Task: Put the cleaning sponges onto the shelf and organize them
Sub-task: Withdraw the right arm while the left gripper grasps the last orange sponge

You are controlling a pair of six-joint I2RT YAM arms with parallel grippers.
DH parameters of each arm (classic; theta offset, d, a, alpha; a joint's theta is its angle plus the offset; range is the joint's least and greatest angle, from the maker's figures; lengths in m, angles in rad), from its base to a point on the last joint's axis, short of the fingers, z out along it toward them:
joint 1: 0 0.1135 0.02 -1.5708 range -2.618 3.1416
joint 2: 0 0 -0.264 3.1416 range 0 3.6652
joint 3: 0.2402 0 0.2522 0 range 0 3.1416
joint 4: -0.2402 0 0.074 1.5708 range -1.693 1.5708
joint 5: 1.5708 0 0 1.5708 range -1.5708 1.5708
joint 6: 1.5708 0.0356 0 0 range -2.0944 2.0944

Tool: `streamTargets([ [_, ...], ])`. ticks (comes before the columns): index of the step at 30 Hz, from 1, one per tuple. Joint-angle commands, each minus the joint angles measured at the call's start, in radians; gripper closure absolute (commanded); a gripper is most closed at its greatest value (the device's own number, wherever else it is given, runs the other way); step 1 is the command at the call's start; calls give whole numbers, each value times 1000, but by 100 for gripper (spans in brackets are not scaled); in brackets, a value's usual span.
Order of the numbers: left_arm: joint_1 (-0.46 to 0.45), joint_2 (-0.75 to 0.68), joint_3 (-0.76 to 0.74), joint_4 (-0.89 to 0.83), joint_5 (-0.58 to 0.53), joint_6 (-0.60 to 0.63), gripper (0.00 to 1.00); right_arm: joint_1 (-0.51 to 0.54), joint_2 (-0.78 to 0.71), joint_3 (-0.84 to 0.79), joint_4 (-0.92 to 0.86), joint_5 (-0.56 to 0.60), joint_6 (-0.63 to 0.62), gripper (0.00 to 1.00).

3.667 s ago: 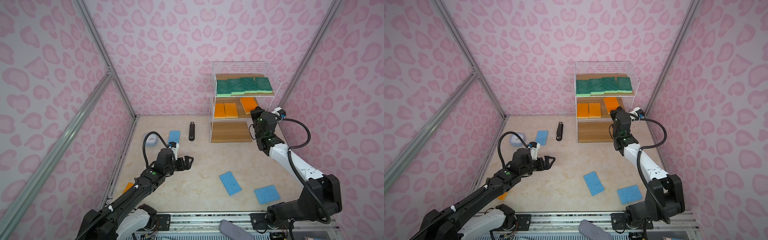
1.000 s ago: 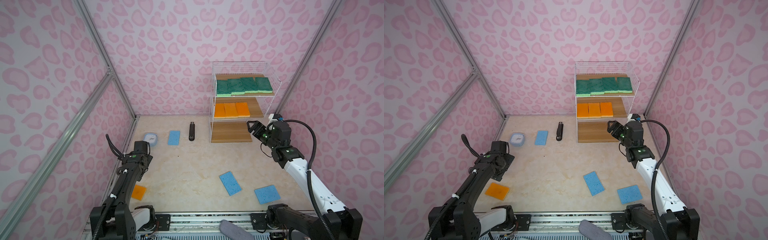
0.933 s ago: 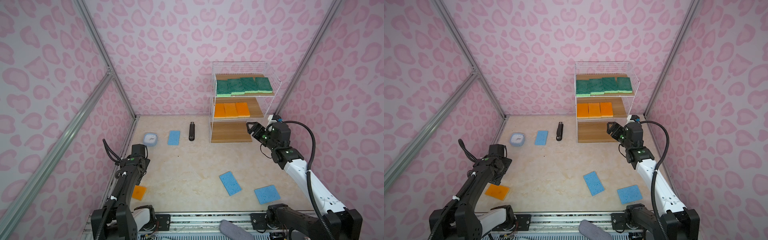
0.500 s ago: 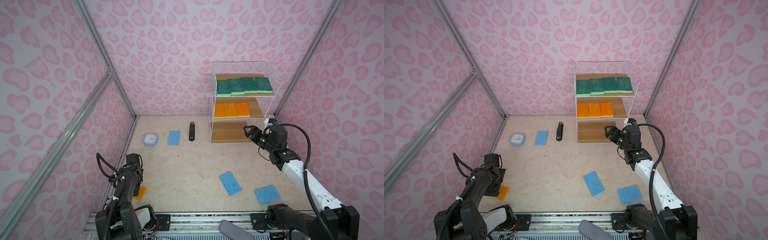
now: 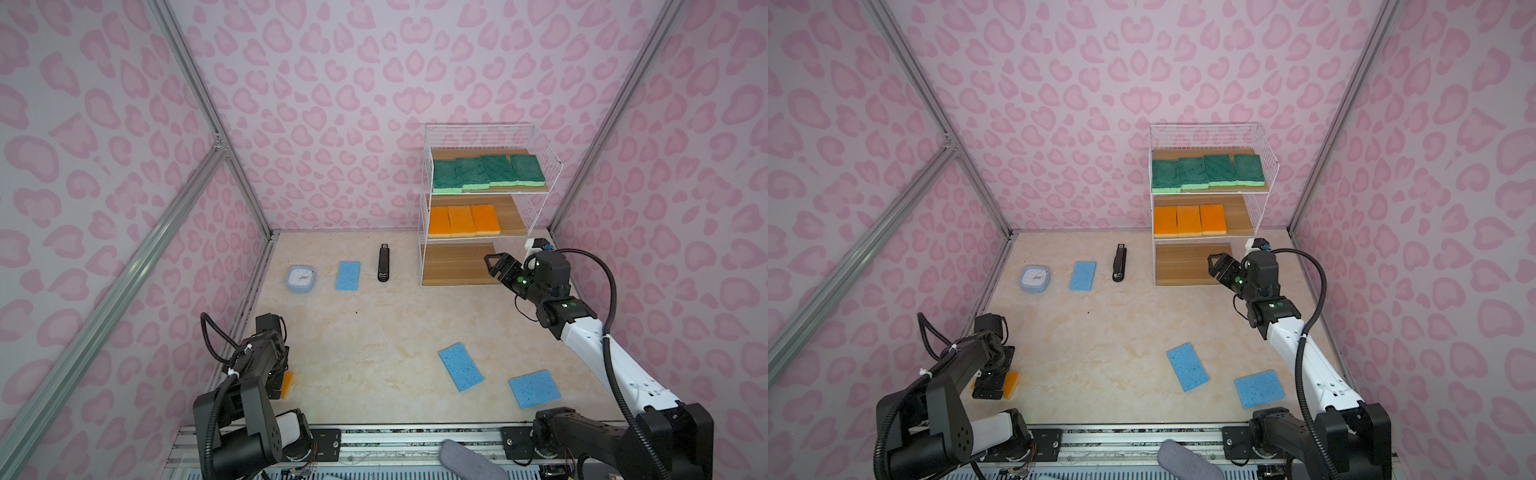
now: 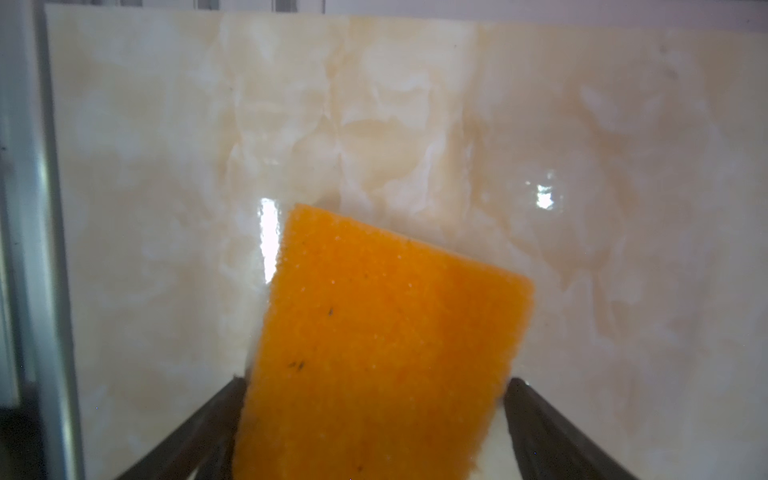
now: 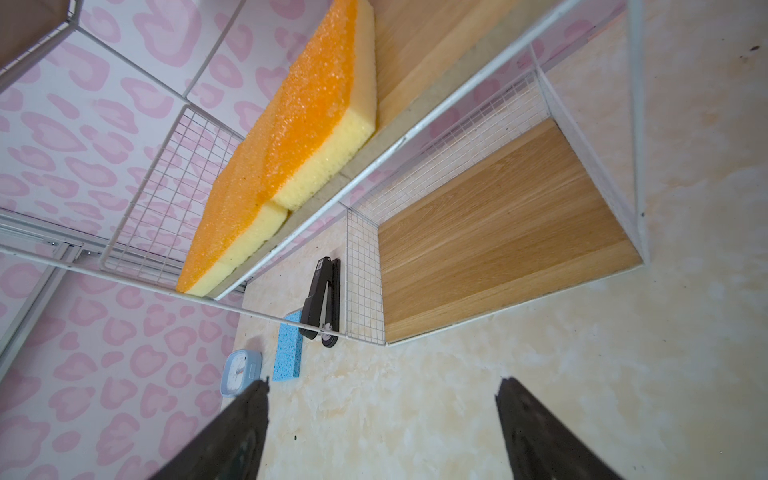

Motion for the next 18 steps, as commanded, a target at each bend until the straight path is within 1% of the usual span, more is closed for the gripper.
streamTargets([
  [1,2,18,-15,69,61,3,3,1,6,-12,38,-4,14,14],
  [6,1,12,-18,95,77,39,20,2,9,-15,44,-4,26,14],
  [9,-17,0,-16,130,108,78,28,5,11,-20,51,-1,30,14],
  [10,-32,-3,-10,139,115,90,28,7,11,-24,52,-1,32,14],
  [13,-124,-5,30,141,103,119,29,16,15,-29,55,0,33,14],
  [18,-340,10,101,171,106,133,31,22,13,-41,55,-1,32,14],
])
